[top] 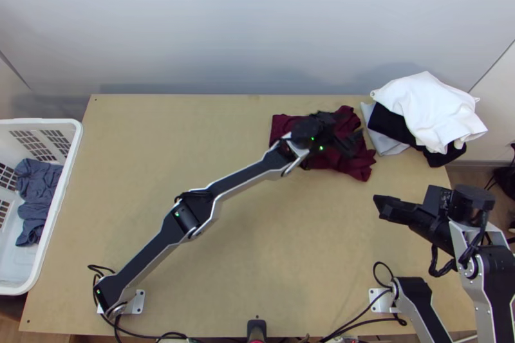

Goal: Fold the t-shirt

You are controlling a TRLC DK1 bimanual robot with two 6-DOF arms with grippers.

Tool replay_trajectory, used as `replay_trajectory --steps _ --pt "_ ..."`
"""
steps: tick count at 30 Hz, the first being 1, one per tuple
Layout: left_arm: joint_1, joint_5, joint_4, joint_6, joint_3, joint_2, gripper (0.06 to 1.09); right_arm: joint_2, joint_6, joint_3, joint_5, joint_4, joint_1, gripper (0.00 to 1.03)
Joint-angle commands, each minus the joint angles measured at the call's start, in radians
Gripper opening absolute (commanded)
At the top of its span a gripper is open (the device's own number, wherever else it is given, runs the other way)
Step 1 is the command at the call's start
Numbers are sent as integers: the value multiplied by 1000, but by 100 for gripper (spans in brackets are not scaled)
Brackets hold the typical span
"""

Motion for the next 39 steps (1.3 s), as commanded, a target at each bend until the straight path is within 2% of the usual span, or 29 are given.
replay_trajectory --steps 1,5,9,13,15,18,21,22,23,28,35,39 --pt "98 -40 -151 45 -2 -63 104 23 4 -20 -23 60 20 99" --pt "173 -35 -381 87 -22 -118 104 51 4 -18 -24 95 46 99" --pt "193 -44 -506 200 -137 -164 103 71 4 -14 -27 107 71 99" --pt "200 -47 -572 211 -136 -138 83 80 2 -15 -27 114 80 99" --pt "198 -47 -578 214 -134 -123 77 87 10 -34 -26 138 83 99" --pt "196 -47 -619 214 -131 -120 77 187 22 -70 -26 146 89 99" --pt "204 -49 -697 214 -131 -143 79 348 -1 -86 -26 158 46 99" --pt "209 -49 -733 210 -131 -156 86 399 -7 -75 -26 166 38 99" --pt "219 -49 -768 202 -133 -175 93 448 -4 -61 -27 183 38 99" --pt "298 -56 -877 160 -189 -308 94 733 30 37 -60 344 -11 99" --pt "428 -56 -868 156 -429 -569 94 1068 103 292 -80 440 -6 99" --pt "482 -56 -820 171 -587 -698 94 1212 100 376 -78 443 8 99"
